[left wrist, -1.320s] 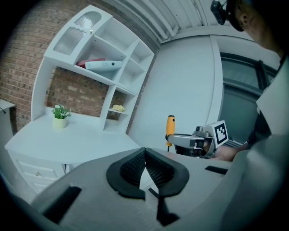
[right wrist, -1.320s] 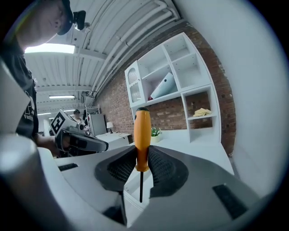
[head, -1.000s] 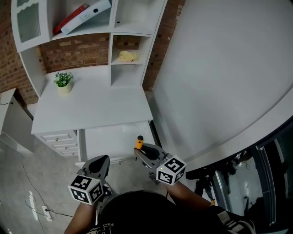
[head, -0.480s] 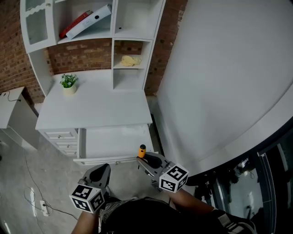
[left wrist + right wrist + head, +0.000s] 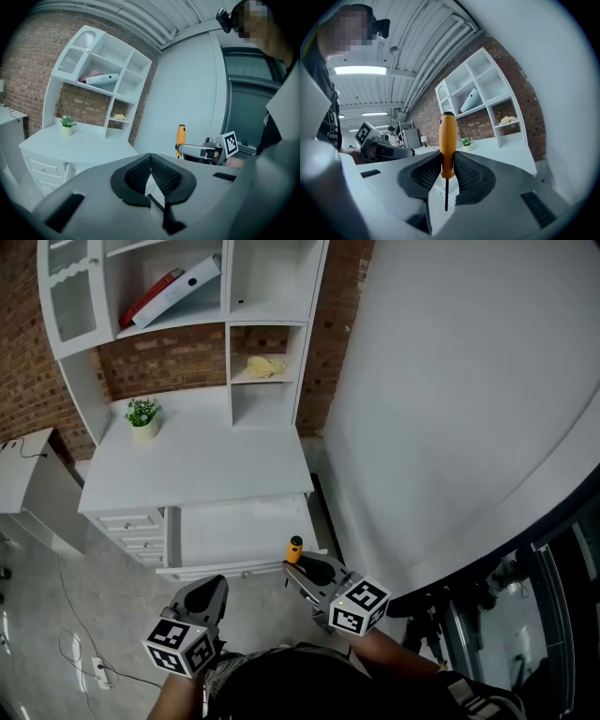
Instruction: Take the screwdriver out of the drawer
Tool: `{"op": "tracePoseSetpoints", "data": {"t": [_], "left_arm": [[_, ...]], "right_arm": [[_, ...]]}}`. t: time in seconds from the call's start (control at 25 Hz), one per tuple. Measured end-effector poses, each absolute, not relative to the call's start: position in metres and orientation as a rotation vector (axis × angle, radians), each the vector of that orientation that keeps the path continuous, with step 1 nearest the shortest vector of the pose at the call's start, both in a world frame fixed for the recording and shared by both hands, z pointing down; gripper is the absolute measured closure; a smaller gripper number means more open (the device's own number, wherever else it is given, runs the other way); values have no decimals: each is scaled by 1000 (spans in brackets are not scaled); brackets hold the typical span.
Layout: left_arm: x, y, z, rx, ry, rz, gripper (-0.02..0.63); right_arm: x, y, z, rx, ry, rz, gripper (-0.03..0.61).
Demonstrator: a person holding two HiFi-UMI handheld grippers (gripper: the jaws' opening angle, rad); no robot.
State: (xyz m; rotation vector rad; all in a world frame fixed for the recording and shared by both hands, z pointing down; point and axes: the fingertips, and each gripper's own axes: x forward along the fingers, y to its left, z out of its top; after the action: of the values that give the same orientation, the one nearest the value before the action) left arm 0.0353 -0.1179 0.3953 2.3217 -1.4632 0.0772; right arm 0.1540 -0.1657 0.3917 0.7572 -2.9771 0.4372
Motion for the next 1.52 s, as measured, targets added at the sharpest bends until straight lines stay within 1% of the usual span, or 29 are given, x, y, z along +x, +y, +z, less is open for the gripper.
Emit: {"op": "tracePoseSetpoints", "data": {"t": [0.28, 0.72, 1.52], "left_arm": [[13, -120, 376, 2372, -1421, 87, 598], [-15, -121, 379, 2412, -1341, 103, 598], [-46, -108, 383, 2423, -1300, 104, 598]], "right_arm": [[135, -165, 379, 844, -2981, 452, 495], [112, -162, 366, 948, -2983, 456, 495], [84, -141, 389, 994, -2912, 486, 495]]}}
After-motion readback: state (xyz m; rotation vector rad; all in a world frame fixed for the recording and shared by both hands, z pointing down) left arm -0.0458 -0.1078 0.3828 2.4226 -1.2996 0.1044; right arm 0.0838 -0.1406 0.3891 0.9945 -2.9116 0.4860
